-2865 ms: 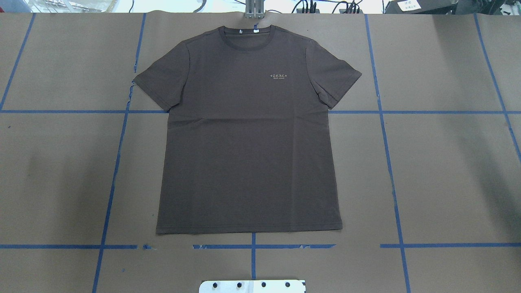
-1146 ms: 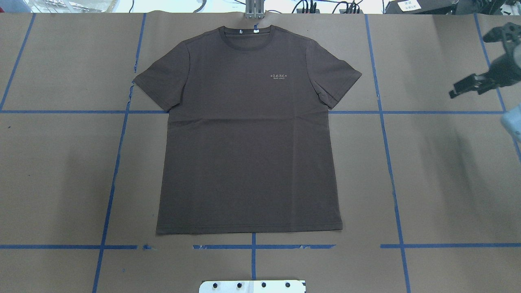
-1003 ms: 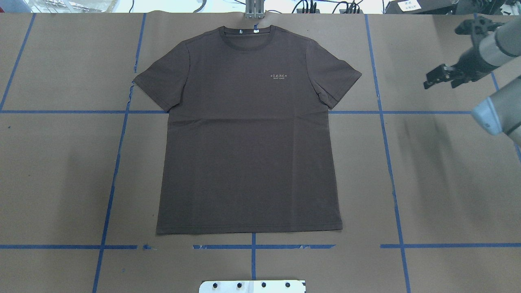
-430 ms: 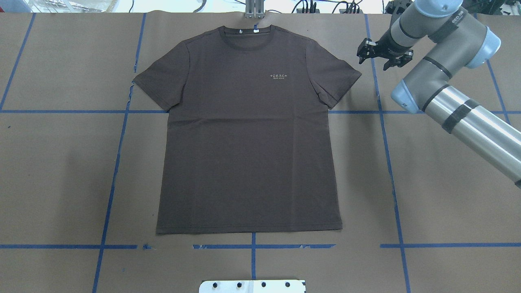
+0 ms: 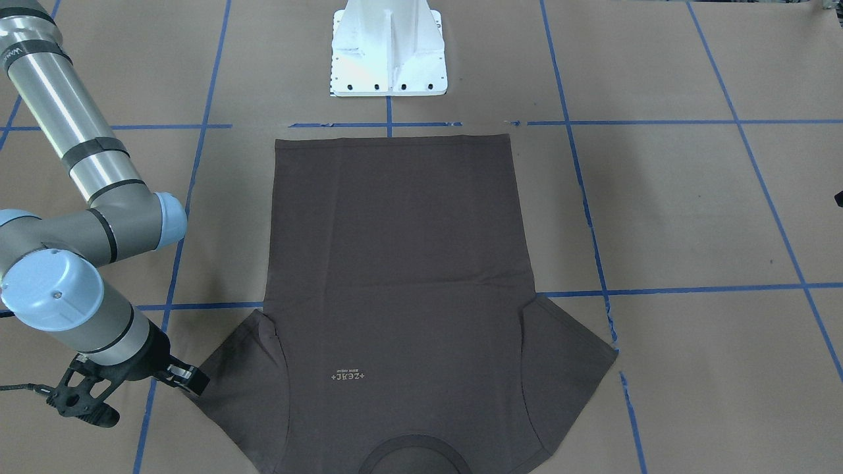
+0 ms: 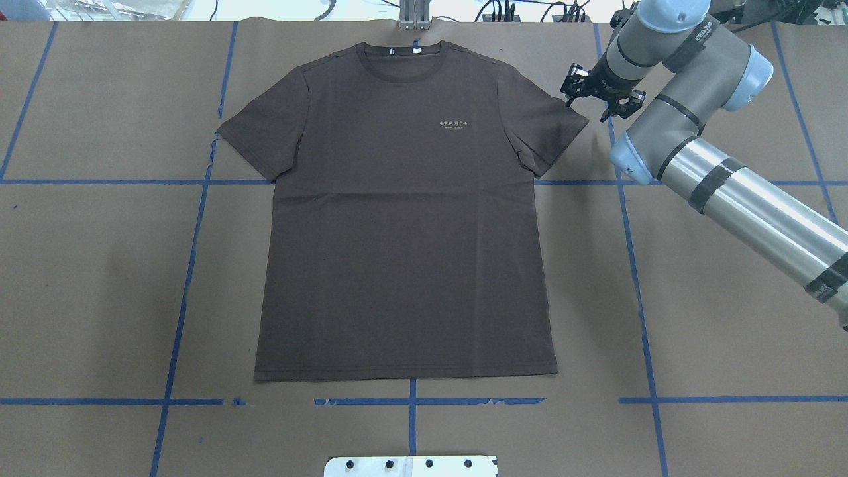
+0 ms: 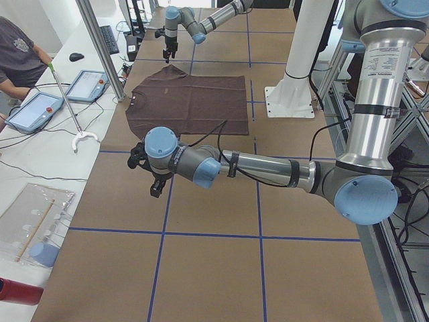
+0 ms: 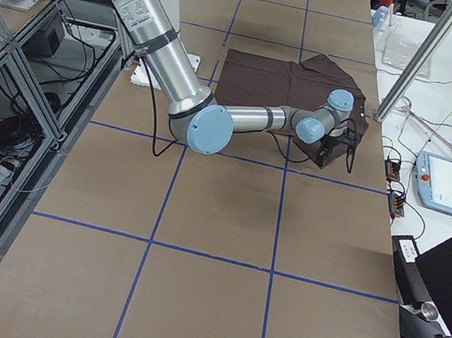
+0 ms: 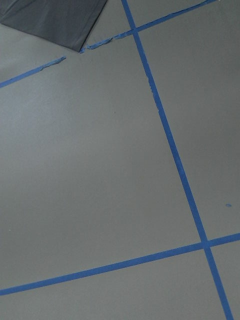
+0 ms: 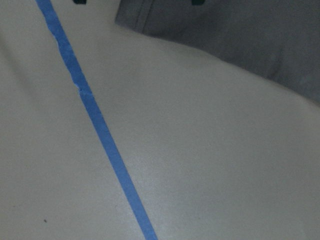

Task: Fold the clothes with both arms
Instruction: 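Move the right gripper over the shirt's shoulder farthest from the robot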

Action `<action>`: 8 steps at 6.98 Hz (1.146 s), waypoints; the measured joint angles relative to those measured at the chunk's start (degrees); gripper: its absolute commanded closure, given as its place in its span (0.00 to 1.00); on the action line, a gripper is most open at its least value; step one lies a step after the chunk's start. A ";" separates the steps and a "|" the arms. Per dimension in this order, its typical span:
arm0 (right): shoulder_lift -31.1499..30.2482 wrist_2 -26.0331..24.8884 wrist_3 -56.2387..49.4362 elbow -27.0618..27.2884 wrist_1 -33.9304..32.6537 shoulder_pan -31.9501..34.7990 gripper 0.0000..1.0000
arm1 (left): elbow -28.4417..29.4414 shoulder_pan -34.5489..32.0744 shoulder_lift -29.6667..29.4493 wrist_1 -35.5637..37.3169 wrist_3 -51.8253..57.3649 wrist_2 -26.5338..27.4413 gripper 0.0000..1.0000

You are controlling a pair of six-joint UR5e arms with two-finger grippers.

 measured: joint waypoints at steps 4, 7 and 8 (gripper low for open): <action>1.75 -1.89 0.27 -3.41 -0.06 -0.82 0.38 | 0.37 0.00 0.00 -0.10 0.08 -0.24 0.00; 2.24 -2.18 0.20 -4.61 -0.06 -1.15 0.66 | 0.44 0.00 -0.05 -0.10 0.08 -0.30 0.00; 2.19 -2.19 0.19 -4.66 -0.06 -1.18 0.87 | 0.42 0.00 -0.08 -0.10 0.08 -0.34 0.00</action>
